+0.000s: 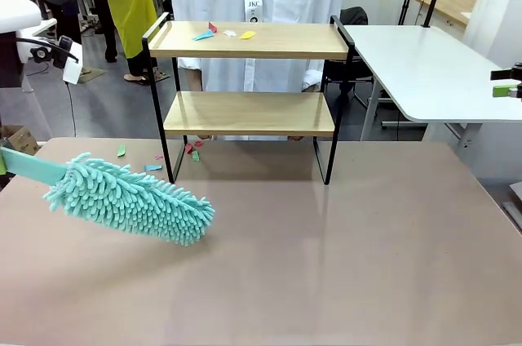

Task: Clean the shelf.
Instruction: Clean the specific section of the Shelf indicated by the human with the Duster.

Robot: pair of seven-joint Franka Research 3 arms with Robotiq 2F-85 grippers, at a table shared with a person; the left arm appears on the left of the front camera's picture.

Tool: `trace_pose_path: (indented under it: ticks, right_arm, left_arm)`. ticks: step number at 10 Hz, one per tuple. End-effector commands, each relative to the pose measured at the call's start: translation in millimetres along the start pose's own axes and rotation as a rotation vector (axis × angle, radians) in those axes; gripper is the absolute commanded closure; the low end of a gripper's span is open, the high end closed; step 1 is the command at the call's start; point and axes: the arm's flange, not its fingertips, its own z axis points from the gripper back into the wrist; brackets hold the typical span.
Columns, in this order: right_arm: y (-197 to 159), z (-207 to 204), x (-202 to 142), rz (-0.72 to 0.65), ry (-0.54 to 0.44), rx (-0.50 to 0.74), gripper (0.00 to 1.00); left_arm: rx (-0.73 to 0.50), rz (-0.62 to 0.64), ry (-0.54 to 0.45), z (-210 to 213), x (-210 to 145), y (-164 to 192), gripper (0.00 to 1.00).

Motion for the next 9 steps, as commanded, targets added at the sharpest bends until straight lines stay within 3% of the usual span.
trace_pose_path:
  ticks: [1,9]
  right_arm:
    - [0.2,-1.7,2.5,0.006,0.004,-0.006,0.0]
    - [0.2,-1.7,2.5,0.006,0.004,-0.006,0.0]
  left_arm:
    - [-0.006,0.003,-0.022,-1.6,-2.8,-2.4,0.87]
    - [-0.006,0.003,-0.022,-1.6,-2.8,-2.4,0.87]
